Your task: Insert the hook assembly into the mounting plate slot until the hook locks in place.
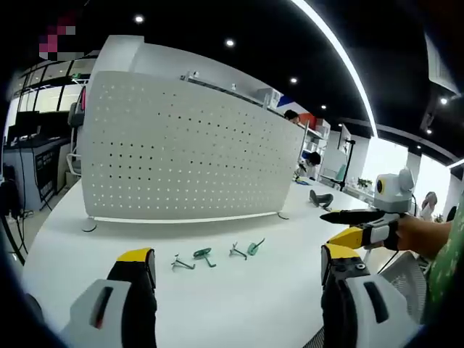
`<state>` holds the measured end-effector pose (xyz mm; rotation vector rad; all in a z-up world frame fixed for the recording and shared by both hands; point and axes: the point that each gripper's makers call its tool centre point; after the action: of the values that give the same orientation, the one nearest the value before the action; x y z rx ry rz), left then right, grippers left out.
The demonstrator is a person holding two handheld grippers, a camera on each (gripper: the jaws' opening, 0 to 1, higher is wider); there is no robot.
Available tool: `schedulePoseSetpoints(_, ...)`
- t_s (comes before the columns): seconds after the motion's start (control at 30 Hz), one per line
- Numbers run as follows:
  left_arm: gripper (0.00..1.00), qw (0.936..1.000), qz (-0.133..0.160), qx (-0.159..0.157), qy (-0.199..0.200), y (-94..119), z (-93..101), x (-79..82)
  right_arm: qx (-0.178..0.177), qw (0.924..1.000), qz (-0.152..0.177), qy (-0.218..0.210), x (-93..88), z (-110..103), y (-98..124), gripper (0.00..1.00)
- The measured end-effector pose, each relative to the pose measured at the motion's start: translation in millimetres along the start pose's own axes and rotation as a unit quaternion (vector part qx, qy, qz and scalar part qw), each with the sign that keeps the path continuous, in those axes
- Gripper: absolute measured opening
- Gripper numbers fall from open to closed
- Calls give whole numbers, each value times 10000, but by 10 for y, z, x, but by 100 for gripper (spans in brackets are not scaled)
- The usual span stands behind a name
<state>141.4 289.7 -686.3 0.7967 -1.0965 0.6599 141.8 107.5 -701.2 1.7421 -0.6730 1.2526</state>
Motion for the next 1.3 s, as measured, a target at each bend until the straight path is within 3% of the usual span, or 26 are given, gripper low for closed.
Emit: schedulePoseSetpoints(1.3, 95, 9999, 45, -95, 34, -21, 84, 7, -46, 10000, -71, 21, -24, 12, 21, 94)
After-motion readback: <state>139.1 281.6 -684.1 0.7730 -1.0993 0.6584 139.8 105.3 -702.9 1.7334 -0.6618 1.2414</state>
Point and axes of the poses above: the point that each gripper's makers call its tool centre point, and the gripper's own axes: y roughly backward along the fingers, z roughly to its right, x roughly out of its top, and after that the axes turned 1 degree about x, right-handed
